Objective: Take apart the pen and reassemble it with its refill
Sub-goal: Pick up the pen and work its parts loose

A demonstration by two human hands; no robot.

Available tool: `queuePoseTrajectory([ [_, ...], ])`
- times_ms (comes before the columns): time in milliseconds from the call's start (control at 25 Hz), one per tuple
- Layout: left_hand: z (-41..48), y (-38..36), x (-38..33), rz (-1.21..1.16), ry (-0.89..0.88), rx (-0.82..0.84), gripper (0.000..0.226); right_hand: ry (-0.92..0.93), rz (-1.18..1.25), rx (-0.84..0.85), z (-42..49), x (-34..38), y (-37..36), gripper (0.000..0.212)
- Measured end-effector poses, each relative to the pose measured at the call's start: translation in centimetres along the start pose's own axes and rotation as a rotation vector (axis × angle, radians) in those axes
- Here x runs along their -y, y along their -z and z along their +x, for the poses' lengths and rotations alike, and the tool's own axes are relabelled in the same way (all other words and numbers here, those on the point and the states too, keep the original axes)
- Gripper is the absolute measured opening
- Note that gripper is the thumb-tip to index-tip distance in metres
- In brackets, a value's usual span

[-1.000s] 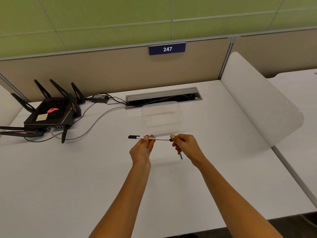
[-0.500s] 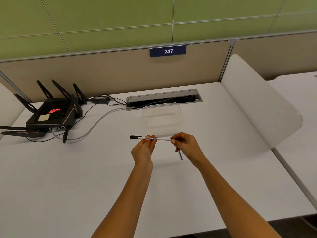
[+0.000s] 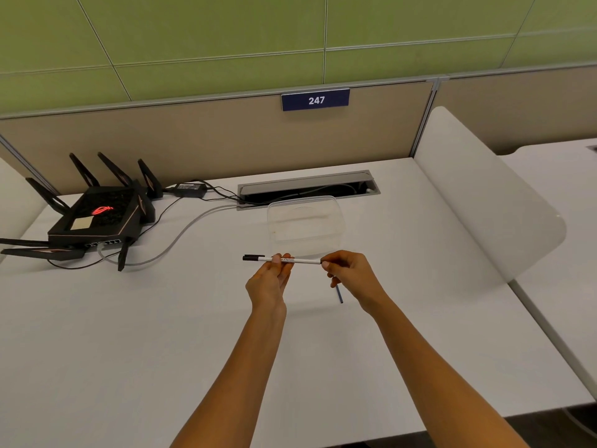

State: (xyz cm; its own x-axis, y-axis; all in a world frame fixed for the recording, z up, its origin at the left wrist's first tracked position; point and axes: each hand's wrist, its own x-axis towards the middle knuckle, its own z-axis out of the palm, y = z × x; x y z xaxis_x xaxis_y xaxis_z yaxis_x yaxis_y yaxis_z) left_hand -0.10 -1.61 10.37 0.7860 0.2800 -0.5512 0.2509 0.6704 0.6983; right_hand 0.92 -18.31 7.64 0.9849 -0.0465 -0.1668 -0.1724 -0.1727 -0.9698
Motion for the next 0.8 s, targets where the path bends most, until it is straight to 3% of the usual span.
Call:
queuePoseTrajectory([
  [80, -0.05, -0.05, -0.01, -0.007, -0.001, 0.006, 0.015, -0.019, 0.031, 0.004, -0.02, 0.27, -0.02, 0.012],
  [240, -0.05, -0.14, -0.11, 0.003, 0.001, 0.007, 0.011, -0.051, 0.003, 0.028, -0.27, 0.39, -0.26, 0.034],
  [560, -0.01, 0.16, -0.14, 0.001, -0.012, 0.010, 0.018, 0.018, -0.052, 0.041, -0.29, 0.61, -0.16, 0.009],
  [680, 0.00, 0.24, -0.10, -0.003, -0.013, 0.017, 0.019, -0.016, -0.033, 0.030, -0.49, 0.78, -0.20, 0.029],
  [800, -0.08, 0.39, -0.11, -0.014, -0.016, 0.016, 0.018, -0.022, -0.053, 0.020, -0.53, 0.93, -0.10, 0.032],
])
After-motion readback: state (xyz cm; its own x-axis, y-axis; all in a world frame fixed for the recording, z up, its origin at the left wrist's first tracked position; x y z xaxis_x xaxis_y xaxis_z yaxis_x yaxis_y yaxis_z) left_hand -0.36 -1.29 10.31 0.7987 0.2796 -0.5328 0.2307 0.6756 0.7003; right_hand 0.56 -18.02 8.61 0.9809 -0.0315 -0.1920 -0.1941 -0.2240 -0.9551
